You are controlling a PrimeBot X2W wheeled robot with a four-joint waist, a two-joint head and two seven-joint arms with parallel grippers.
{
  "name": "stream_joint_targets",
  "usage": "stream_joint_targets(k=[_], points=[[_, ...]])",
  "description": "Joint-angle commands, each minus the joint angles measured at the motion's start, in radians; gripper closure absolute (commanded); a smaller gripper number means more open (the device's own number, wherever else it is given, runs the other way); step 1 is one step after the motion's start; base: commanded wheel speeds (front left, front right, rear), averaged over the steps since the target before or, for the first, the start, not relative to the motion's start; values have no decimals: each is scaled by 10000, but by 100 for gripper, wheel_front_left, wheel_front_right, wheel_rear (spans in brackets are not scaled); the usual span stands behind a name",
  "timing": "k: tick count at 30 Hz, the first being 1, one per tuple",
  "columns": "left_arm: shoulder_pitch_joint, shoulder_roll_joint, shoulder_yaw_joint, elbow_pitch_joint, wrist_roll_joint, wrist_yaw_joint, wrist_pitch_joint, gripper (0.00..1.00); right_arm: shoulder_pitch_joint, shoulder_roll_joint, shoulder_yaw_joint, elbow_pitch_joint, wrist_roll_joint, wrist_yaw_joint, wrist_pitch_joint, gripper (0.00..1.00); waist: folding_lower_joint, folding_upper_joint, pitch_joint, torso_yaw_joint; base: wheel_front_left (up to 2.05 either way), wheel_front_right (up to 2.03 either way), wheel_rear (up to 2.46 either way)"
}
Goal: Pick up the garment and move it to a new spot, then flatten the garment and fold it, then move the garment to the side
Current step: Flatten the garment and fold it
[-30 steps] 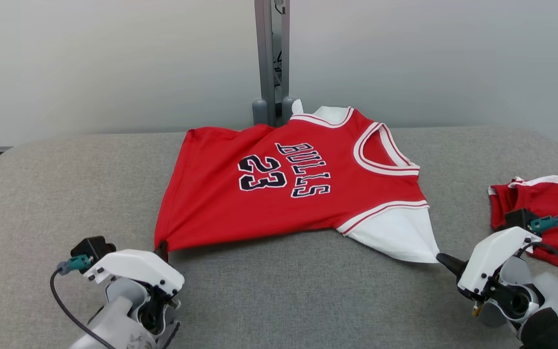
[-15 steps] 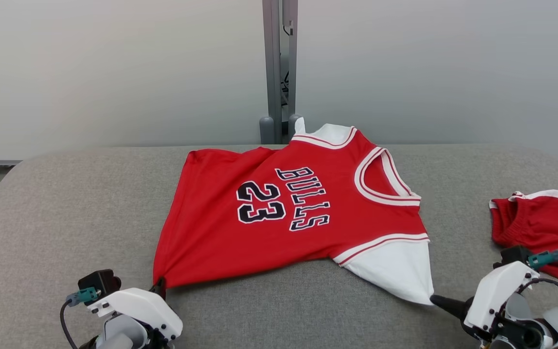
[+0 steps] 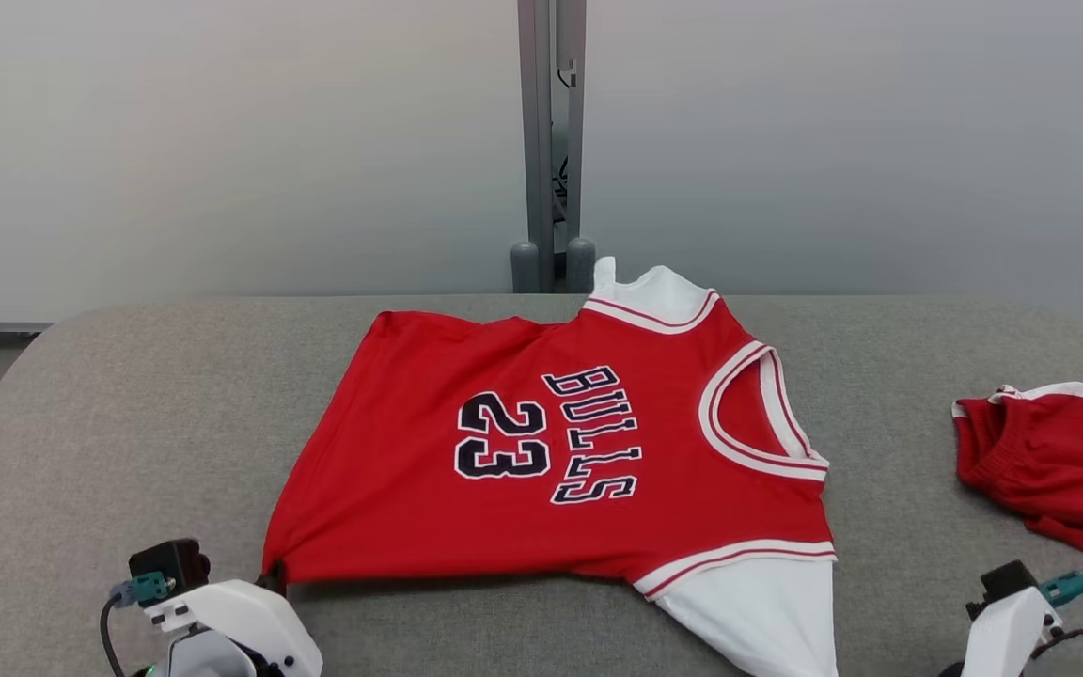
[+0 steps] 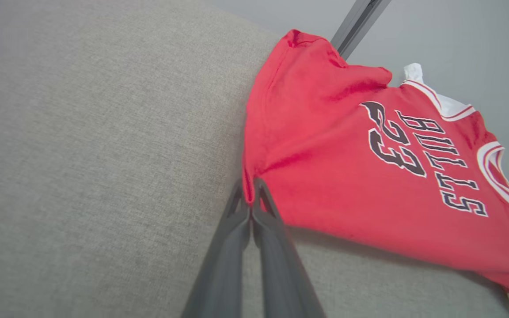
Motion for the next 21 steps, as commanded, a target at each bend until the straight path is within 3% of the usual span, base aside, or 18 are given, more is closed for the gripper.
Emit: stream_joint_targets(k=[1,11,21], points=[[276,69,7,17,102,52,-49,100,396,-159,-31,-278,176,7,145,100,0,0,-15,-1,0,0,0],[847,598,-174,18,691,-72,-30,100,2153,-1046,-3,-2013,890,7,335,100,0,0,-69,-49,0,0,0],[1534,1189,-28,-70,417,-293,111,100,3016,-1691,230,-2911,1488,7,-119,100,0,0,-51,-22,0,0,0]])
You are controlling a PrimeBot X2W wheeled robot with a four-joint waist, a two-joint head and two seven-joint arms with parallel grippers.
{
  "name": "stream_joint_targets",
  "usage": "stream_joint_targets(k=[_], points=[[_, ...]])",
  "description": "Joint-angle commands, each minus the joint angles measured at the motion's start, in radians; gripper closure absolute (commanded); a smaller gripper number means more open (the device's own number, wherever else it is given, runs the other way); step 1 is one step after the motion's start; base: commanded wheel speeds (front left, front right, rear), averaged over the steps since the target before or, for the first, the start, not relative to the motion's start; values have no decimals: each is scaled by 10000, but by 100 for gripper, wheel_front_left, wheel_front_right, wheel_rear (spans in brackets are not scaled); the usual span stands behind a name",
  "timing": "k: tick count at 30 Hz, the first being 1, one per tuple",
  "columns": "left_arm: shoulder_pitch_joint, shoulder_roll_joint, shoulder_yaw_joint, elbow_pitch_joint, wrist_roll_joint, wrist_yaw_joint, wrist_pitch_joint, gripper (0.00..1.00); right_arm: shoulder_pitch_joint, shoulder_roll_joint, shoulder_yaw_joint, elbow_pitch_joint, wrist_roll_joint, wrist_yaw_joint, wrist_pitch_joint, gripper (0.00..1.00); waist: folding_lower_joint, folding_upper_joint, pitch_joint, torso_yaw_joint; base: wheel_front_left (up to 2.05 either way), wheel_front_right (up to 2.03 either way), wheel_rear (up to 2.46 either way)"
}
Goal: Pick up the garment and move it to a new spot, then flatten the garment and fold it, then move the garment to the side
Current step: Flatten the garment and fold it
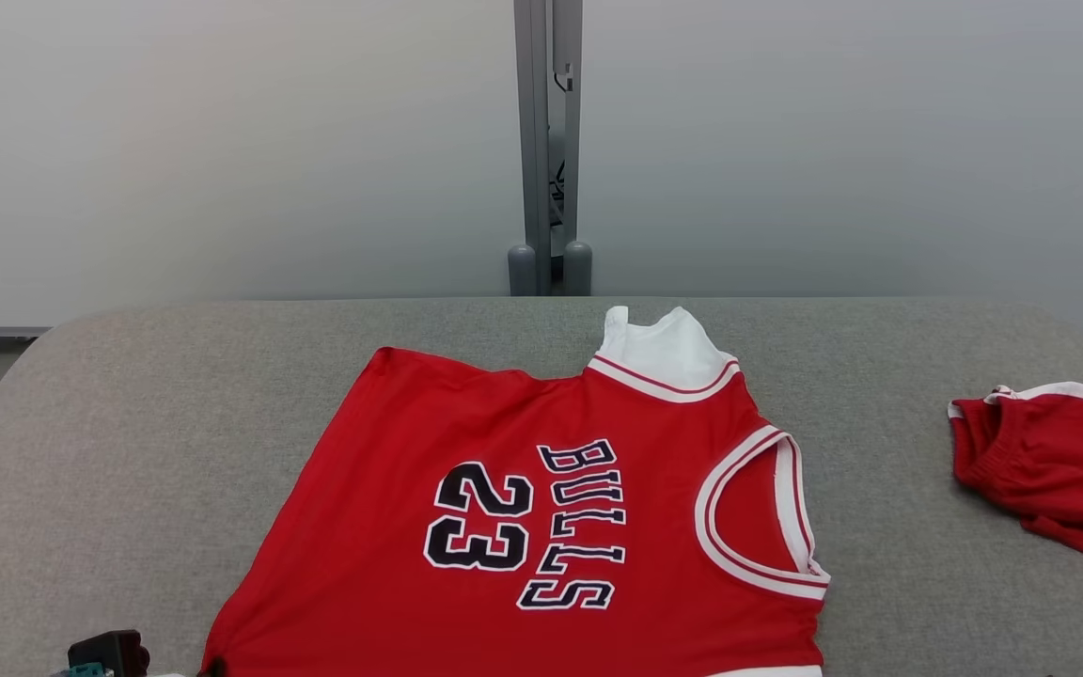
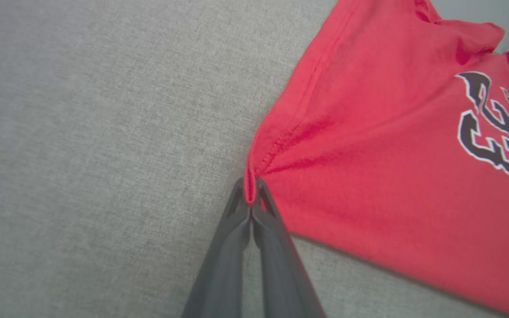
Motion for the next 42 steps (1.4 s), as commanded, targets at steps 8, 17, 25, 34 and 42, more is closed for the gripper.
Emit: stream_joint_targets(k=[8,17,25,34,42], points=[[598,300,150,-614,-292,-125,177,100,232,-398,358,-532,522,7,-776,100,0,-1,149,230,0,0,0],[1203,690,199,-1574,-417,171,387,100,16,-876,1169,-830,1089,7,-1297,100,0,-1,153,345,0,0,0],[1618,1306,333,-3075,-549,647,514,100,-333,-1358,1819,-1240,1680,7,-1969,100,0,-1,131,347,0,0,0],[1740,2173,883,-5812,-989,1551,804,100,-1068,-1752,2106,-2002,2269,7,-3307,100,0,-1,207,355,0,0,0],[1837,2789,1566,-8250,-1756,2588,1348,100,-1875,-1761,2265,-2176,2416,7,-4422,100,0,-1,271,330,0,0,0]])
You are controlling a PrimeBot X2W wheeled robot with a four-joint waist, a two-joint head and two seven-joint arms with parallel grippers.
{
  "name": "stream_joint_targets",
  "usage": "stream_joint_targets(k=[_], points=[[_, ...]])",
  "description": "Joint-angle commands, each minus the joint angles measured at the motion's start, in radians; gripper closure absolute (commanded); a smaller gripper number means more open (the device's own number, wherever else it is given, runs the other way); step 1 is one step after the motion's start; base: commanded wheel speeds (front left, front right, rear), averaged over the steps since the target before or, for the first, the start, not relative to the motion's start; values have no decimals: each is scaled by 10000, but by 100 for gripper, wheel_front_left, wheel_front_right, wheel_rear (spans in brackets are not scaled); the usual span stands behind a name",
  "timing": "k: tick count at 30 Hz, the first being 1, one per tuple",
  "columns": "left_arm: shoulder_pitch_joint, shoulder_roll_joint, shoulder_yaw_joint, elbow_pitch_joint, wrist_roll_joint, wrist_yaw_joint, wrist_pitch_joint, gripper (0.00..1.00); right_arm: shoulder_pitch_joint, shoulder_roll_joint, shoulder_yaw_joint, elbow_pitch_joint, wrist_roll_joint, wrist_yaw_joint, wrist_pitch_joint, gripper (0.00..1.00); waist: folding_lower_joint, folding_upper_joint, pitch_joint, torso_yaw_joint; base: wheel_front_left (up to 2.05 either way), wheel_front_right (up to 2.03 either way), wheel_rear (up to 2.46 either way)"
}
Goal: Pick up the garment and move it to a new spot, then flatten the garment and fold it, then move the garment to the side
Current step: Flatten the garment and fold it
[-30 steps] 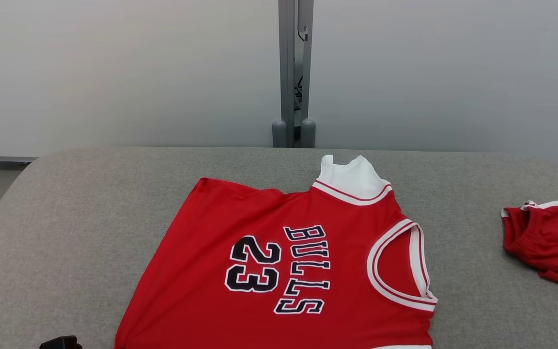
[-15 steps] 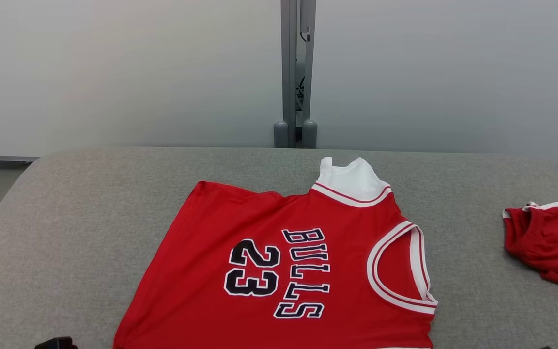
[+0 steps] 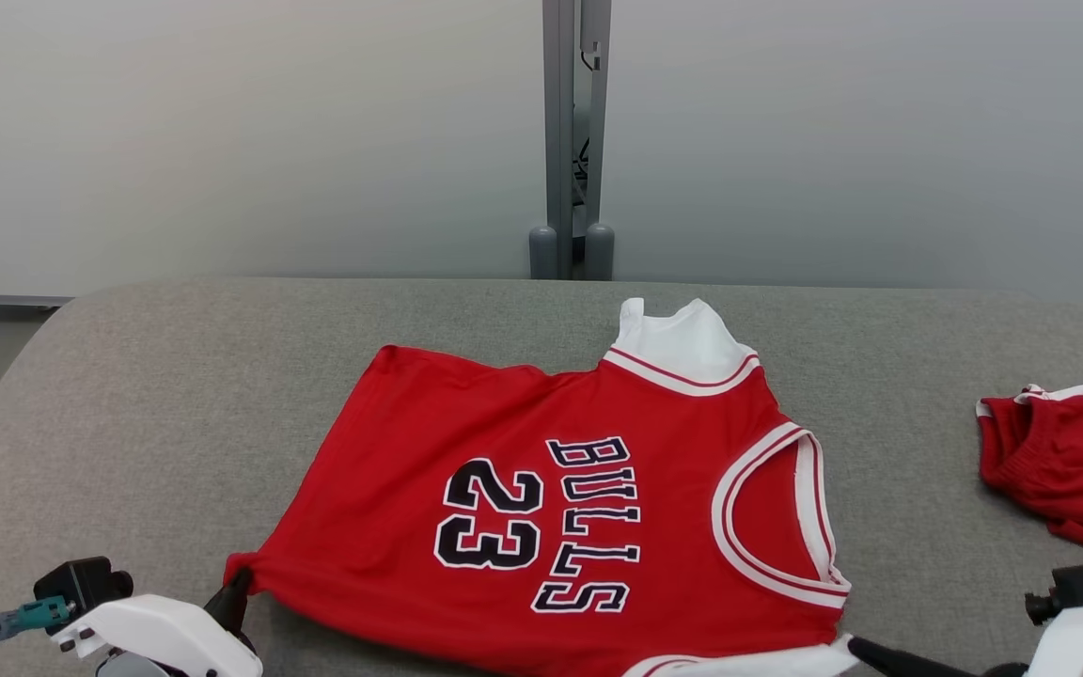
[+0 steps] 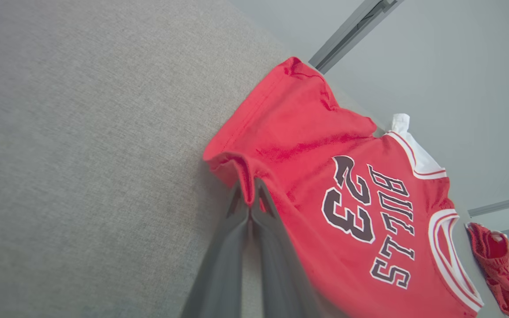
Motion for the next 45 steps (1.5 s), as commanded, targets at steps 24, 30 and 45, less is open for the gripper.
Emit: stream_joint_targets(k=[24,30,45], points=[[-303,340,1370,-1429,-2135,1762,1729,100,-2634,814,683,1803,189,7,-2019,100,0,-1,690,-403,0,0,0],[-773,239,1285,-931,-2193,1708,2208,100,-3103,1069,817,2164,253,7,-1980,100,0,-1,910,-447,0,0,0],[-2906,-698,588,2035,-1331,1063,2705,100,-4625,1851,1212,3302,-394,7,-1649,100,0,-1,1926,-637,0,0,0]])
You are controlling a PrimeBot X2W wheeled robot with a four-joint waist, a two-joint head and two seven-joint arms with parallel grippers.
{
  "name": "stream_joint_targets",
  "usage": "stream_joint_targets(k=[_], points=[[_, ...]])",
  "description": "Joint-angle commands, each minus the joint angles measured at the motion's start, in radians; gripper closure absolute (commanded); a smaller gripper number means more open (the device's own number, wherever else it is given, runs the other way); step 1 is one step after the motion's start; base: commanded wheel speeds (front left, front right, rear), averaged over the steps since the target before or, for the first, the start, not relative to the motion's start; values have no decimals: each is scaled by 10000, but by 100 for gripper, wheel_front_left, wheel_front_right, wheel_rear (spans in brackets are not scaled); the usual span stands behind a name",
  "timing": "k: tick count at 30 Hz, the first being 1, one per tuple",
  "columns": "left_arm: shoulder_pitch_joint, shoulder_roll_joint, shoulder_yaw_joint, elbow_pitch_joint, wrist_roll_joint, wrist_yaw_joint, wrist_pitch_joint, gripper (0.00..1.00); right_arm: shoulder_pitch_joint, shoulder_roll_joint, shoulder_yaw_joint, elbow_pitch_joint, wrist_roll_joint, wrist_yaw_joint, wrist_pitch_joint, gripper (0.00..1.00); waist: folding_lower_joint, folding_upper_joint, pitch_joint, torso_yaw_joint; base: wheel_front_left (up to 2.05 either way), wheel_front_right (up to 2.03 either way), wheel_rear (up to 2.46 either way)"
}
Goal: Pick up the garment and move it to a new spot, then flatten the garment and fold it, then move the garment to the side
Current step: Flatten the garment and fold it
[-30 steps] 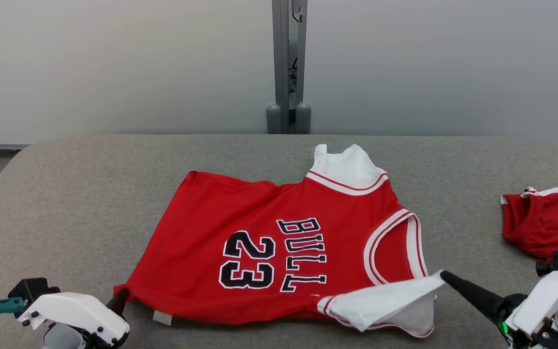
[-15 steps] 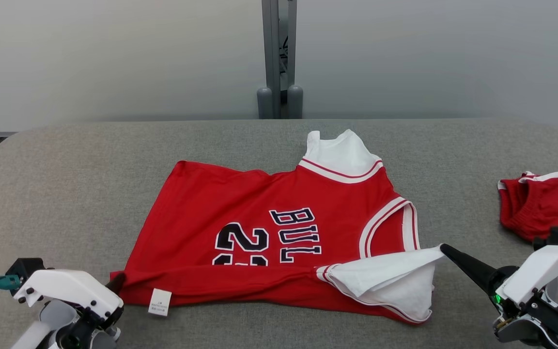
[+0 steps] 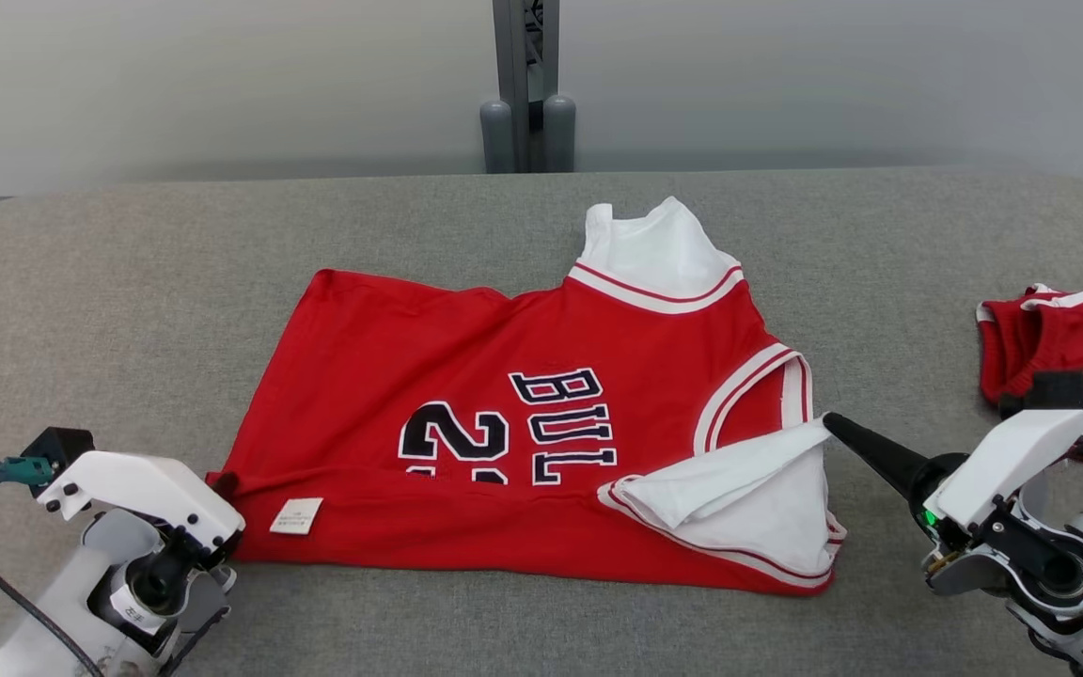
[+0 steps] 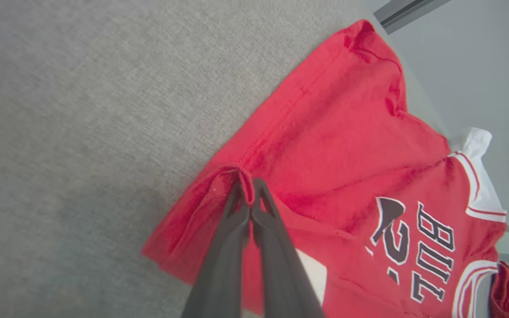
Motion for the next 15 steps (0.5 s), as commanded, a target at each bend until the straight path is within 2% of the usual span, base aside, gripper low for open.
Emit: stream_joint_targets(k=[1,12,13,14,15], points=[[-176,-21,-7,125,53,-97,-21,100,-109,1,-34,79,-79,7,29,100,0,0,70,-10,0,0,0],[-785,-388,-240,1458,364,-622,50,100,-247,272,-107,395,-152,7,173,100,0,0,356,-19,0,0,0],[-822,-422,-257,1563,388,-630,46,100,-268,286,-81,393,-172,7,218,57,0,0,364,-15,0,0,0],[-875,-454,-274,1646,426,-665,40,85,-279,295,-84,397,-188,7,240,0,0,0,366,-12,0,0,0],[-916,-489,-285,1747,453,-679,33,51,-266,323,-138,418,-154,7,187,0,0,0,361,-9,0,0,0]])
